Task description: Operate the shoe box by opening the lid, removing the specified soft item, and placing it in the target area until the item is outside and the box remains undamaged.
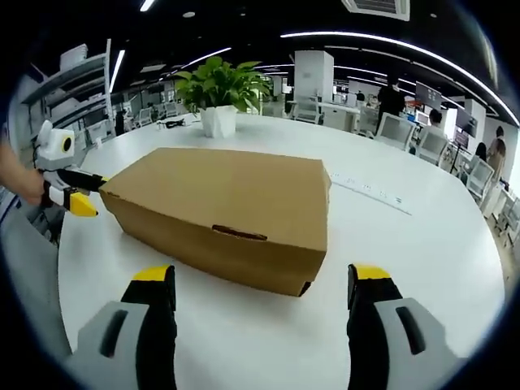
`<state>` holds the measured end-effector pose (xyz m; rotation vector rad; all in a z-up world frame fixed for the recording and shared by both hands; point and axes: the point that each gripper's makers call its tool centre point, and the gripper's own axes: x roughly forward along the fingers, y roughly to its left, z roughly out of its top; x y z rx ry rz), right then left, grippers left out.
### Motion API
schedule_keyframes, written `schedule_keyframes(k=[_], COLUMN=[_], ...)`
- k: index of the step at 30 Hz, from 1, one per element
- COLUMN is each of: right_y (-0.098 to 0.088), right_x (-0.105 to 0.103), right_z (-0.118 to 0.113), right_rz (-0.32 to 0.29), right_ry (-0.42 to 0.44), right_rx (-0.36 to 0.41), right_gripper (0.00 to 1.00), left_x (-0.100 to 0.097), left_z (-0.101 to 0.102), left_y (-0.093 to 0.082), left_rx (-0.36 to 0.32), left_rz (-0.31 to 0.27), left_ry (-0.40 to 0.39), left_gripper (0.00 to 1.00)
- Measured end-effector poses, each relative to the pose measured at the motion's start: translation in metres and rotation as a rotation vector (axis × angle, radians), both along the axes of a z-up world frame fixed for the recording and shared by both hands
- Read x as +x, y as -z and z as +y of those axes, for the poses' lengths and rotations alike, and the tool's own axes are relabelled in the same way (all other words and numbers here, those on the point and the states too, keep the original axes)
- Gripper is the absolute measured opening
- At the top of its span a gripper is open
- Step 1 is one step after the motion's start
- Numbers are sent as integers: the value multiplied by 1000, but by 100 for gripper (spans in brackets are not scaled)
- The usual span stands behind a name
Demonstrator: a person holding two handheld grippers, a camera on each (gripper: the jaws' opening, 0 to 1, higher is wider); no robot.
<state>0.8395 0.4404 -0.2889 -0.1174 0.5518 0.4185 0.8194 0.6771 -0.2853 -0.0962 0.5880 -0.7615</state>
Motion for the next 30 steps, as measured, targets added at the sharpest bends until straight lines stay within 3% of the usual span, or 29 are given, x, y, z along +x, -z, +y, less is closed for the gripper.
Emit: schedule_keyframes(k=[16, 30], right_y=[8, 16], right_x=[19, 23], right_z=[3, 8], right_rz=[1, 6], right_ry=[-41, -92], right_rx=[-11, -30], right_gripper=[82, 81], left_x=[10, 13], left_z=[-9, -19], left_y=[6, 13], left_rx=[-7, -6], left_rz=[3, 7], left_ry=[6, 12], left_gripper=[66, 65])
